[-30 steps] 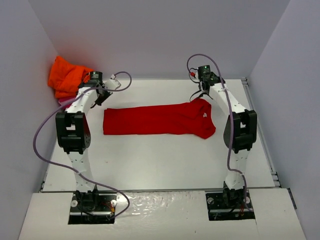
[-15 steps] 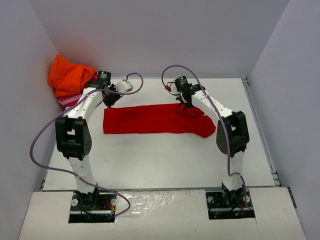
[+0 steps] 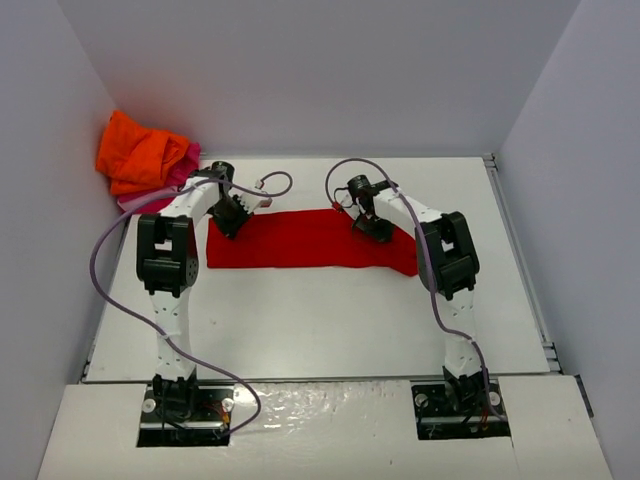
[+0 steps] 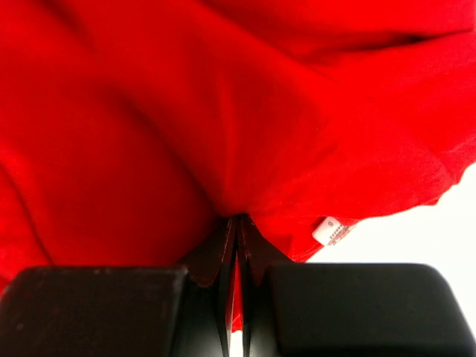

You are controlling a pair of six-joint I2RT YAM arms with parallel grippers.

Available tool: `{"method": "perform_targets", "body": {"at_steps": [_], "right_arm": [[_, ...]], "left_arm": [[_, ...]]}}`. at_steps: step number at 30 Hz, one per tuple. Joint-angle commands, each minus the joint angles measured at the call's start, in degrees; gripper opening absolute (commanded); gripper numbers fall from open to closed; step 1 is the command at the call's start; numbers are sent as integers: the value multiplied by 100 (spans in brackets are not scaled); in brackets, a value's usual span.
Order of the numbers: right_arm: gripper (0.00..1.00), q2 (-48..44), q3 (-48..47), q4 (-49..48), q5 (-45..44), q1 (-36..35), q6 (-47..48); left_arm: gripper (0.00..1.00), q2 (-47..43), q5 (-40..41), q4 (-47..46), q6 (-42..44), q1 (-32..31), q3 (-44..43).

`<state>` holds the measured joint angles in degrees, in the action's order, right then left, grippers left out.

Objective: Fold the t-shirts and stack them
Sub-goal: Fold the other side of the tshirt into a rectangle

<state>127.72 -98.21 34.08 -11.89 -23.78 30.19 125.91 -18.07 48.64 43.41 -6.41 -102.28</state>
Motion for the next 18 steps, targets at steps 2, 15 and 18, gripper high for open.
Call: {"method": "perform_targets", "body": {"at_steps": [2, 15, 18], "right_arm": [[0, 301, -240, 334, -265, 288, 74], [0, 1992, -2227, -635, -2597, 796, 856], [1, 2253, -2848, -1130, -2840, 805, 1109]], "left_arm": [[0, 428, 305, 874, 326, 352, -590], [0, 911, 909, 807, 440, 817, -907], [0, 776, 929, 476, 360, 808, -814]]}}
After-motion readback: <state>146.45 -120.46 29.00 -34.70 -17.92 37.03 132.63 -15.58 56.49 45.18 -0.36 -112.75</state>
